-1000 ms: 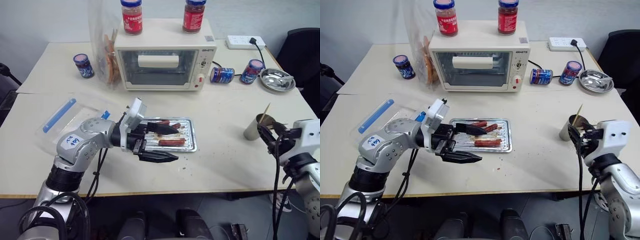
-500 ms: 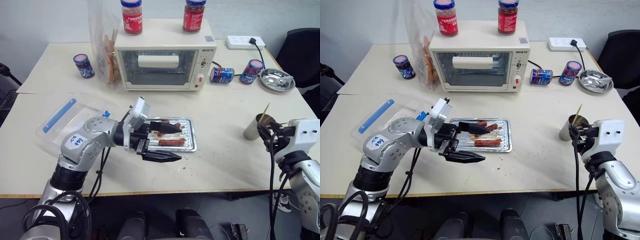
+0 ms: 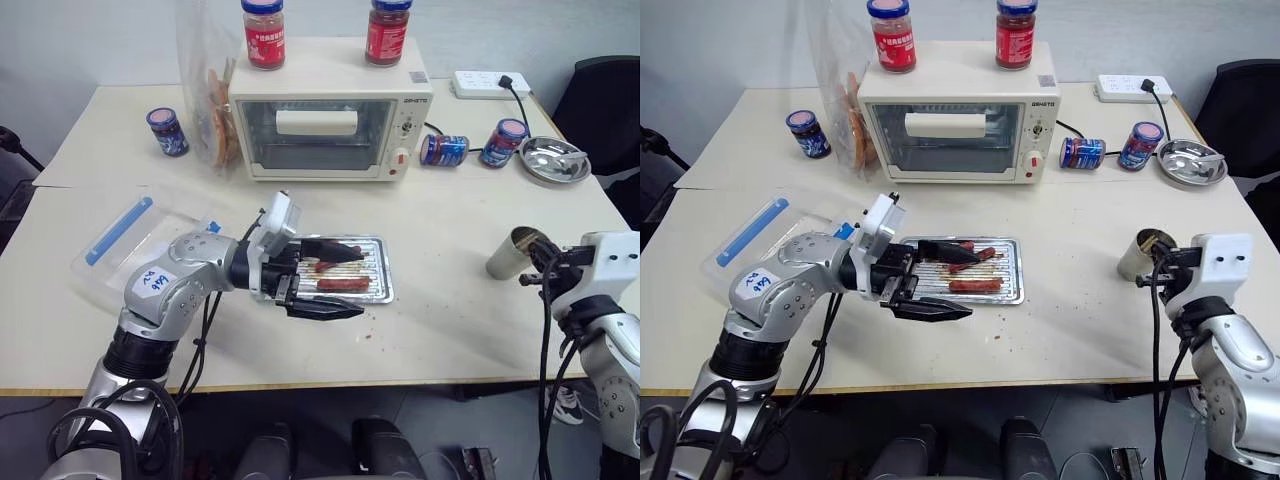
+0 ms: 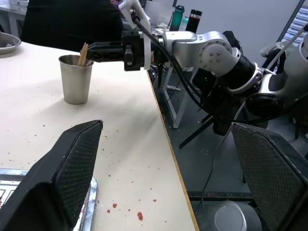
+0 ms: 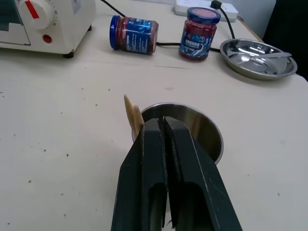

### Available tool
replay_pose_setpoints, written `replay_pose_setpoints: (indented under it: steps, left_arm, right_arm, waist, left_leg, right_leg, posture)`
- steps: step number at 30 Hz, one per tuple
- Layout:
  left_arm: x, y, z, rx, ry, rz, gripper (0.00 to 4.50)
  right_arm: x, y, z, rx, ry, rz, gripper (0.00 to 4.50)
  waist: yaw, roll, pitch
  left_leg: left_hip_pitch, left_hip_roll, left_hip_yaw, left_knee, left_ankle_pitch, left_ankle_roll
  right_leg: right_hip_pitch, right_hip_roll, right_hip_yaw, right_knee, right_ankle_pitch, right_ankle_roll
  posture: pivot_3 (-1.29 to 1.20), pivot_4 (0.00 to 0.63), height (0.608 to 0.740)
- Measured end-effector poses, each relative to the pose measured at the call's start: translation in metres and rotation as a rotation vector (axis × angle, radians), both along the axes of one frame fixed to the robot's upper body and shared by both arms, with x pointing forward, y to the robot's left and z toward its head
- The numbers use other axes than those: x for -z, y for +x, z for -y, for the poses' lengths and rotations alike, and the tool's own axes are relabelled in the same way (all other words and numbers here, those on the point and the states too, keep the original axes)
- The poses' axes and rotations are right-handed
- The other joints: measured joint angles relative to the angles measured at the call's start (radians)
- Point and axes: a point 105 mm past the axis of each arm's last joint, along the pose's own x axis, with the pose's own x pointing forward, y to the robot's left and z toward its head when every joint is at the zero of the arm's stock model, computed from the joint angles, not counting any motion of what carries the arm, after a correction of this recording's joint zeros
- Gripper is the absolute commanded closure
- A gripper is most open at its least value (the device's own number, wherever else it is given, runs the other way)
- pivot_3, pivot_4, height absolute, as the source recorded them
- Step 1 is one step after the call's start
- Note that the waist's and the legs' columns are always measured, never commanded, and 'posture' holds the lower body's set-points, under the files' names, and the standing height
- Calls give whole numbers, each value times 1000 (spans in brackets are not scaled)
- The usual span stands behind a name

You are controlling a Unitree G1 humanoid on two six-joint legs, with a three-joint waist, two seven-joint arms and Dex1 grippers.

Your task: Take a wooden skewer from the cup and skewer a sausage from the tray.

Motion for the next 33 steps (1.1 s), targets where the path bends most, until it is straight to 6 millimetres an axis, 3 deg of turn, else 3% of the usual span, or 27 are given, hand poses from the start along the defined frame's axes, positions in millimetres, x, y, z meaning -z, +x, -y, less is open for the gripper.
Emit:
replay_pose_setpoints:
  steps: [10,13,16,24,28,33]
  left_arm:
    - [-1,2,0,-10,-7,21,0]
    - [0,5,-3,-31,-12,24,0]
    - [-1,11,-10,-73,-27,22,0]
    - [-7,21,-22,-144,-53,56,0]
    - [-15,28,-20,-185,-102,65,0]
    - [-21,41,-16,-286,-154,153,0]
  right_arm:
    - [-51,-12,-2,-54,-113,28,4465]
    - [-96,-15,-8,-134,-121,82,4465]
    - [-119,-15,-26,-347,43,32,4465]
    - [-125,-1,-69,-744,552,-110,4465]
    - [-102,11,-100,-899,819,-169,4465]
    - [-83,15,-119,-976,917,-230,4465]
  waist:
    - [1,1,1]
    - [-3,1,1]
    - [-2,1,1]
    - [0,-2,3]
    - [0,-3,3]
    - [4,-3,3]
  left_leg:
    - [-1,0,0,1,0,1]
    - [-1,1,0,1,0,1]
    - [-1,1,0,2,0,1]
    - [-3,1,0,3,-1,3]
    - [-3,1,-1,4,-1,3]
    - [-6,1,-1,4,-1,3]
  right_leg:
    - [0,0,0,0,0,0]
    - [0,0,0,0,0,0]
    - [0,0,-1,0,0,0]
    - [0,-1,-2,-2,0,0]
    - [0,-1,-2,-2,0,1]
    - [-3,-2,-2,-1,0,1]
  posture:
    - [0,150,740]
    - [0,150,740]
    - [0,150,740]
    - [0,150,740]
    - [0,150,740]
    - [0,150,740]
